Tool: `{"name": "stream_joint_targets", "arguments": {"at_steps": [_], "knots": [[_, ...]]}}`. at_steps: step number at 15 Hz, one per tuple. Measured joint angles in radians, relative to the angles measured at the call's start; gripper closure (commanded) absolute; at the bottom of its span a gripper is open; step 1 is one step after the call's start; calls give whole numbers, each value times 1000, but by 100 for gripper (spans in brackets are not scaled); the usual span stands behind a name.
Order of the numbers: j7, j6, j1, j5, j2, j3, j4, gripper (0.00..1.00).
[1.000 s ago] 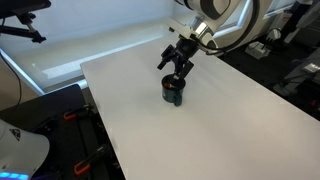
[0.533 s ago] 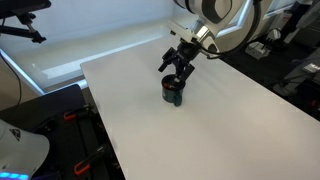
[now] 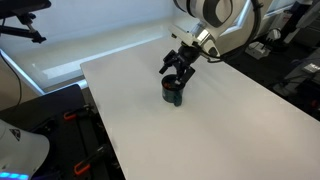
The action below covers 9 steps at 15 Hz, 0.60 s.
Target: Remove the red marker from the mug.
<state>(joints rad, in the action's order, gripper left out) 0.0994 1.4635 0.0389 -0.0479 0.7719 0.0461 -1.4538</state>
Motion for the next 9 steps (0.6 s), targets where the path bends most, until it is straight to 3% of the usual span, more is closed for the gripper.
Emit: {"name": "stream_joint_targets", "arguments": {"at_steps": [9], "knots": [[-15, -2, 1, 0, 10, -1, 1, 0]]}}
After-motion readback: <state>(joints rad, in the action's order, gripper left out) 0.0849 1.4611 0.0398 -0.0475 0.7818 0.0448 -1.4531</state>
